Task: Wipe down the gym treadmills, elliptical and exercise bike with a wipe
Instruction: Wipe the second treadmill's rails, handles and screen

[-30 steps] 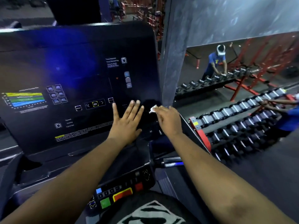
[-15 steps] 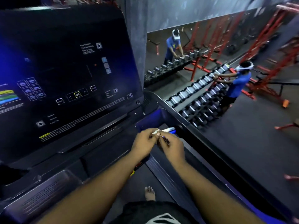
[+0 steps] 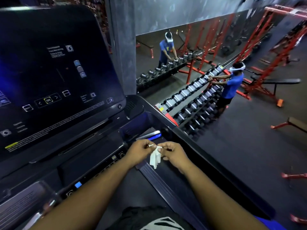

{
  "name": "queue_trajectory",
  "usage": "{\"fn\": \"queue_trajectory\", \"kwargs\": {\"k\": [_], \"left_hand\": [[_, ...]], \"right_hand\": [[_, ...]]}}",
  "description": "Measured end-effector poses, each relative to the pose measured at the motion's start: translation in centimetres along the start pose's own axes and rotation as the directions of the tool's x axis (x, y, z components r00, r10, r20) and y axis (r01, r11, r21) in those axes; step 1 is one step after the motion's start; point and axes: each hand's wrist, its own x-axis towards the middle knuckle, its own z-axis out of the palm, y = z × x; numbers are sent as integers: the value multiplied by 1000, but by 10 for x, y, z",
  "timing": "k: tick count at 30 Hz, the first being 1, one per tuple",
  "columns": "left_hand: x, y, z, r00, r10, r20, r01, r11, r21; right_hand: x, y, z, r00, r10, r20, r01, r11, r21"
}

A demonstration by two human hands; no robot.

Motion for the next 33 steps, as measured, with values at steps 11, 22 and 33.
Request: {"fn": "queue_trajectory", "kwargs": {"k": [11, 22, 33], "left_hand": [[52, 35, 43, 995, -44, -92, 66, 968, 241], [100, 36, 52, 989, 54, -140, -2, 938, 347], [148, -4, 35, 983, -7, 185, -167, 398, 902]], "right_hand": [[45, 9, -90, 999, -25, -33, 26, 999, 42], [84, 4, -109, 992, -122, -33, 117, 986, -119], [104, 26, -112, 951, -233, 206, 290, 432, -854]]}}
